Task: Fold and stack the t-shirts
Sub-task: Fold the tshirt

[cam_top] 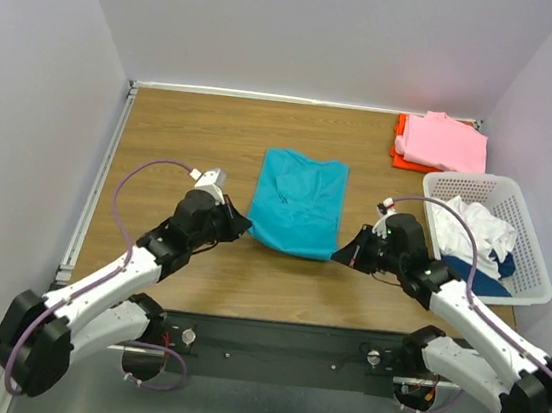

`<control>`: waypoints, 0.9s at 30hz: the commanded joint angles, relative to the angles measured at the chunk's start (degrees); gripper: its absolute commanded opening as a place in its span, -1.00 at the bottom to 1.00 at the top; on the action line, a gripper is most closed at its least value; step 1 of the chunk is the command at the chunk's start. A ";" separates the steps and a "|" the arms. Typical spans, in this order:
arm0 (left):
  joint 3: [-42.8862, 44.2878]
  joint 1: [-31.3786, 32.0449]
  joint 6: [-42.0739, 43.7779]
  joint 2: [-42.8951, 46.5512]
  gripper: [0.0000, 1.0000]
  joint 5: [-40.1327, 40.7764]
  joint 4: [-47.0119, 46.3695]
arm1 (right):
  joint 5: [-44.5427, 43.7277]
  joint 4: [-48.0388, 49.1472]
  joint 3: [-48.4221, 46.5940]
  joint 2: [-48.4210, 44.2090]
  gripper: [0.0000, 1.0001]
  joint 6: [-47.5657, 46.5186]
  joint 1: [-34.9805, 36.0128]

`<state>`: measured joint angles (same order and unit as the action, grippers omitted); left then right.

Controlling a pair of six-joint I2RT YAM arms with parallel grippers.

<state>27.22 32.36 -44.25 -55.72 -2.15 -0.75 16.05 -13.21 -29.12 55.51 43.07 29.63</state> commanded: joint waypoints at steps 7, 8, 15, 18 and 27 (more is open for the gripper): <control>-0.24 0.95 -4.09 18.27 -1.00 6.01 10.42 | 5.65 -12.01 -6.20 -11.46 -0.99 2.46 0.52; -0.24 0.86 -4.18 19.94 -1.00 6.46 10.51 | 5.74 -12.10 -6.47 -11.82 -0.99 2.55 0.52; 3.36 0.95 -4.53 19.43 -1.00 11.11 10.69 | 3.55 -12.19 -10.60 -10.86 -0.99 0.96 0.52; 4.50 0.95 -5.05 16.98 -1.00 12.43 10.51 | 3.55 -11.93 -12.09 -8.23 -0.99 0.88 0.52; 8.28 0.69 -6.11 9.77 -1.00 20.25 9.98 | -2.69 -11.31 -17.19 -1.37 -0.99 -2.46 0.52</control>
<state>32.36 33.23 -49.89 -44.03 11.25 9.61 17.85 -23.73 -42.70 52.05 43.31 29.95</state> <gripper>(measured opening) 0.007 0.011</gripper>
